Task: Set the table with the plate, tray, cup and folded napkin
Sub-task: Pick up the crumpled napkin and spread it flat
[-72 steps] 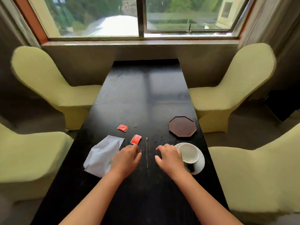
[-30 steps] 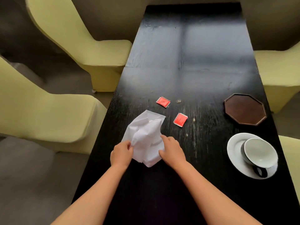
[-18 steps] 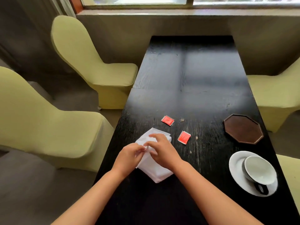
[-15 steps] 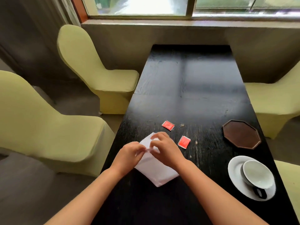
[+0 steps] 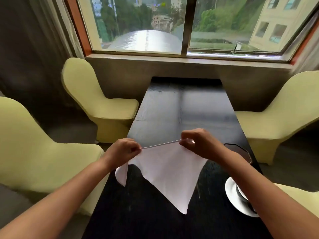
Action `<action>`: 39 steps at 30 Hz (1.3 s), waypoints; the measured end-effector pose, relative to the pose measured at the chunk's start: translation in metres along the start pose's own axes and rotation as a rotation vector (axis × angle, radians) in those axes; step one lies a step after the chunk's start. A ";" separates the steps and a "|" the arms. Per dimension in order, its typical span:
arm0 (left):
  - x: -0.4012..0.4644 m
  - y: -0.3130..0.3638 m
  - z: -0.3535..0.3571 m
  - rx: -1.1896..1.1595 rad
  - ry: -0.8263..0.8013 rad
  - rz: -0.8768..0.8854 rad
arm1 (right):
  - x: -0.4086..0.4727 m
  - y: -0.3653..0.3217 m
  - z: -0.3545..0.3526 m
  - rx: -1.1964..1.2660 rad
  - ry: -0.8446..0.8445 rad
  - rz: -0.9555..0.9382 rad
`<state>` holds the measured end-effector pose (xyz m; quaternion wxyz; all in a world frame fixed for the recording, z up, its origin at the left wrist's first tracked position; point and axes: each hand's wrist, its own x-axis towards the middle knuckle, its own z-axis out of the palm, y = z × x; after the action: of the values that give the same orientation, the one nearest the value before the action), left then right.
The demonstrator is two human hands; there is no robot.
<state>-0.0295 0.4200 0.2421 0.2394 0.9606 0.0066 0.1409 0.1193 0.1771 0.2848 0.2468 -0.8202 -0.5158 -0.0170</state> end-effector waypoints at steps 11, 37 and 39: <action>0.019 0.005 -0.026 0.127 -0.018 -0.002 | -0.036 0.026 -0.092 -0.231 -0.031 0.109; 0.040 0.039 -0.121 0.466 0.418 0.274 | -0.026 0.022 -0.148 -0.696 0.464 0.182; 0.017 0.029 -0.100 0.452 0.383 0.258 | -0.045 0.022 -0.126 -0.647 0.426 0.207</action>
<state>-0.0420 0.4416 0.3444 -0.0054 0.9384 -0.0391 0.3433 0.1456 0.0788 0.3746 0.0775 -0.8812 -0.3359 -0.3234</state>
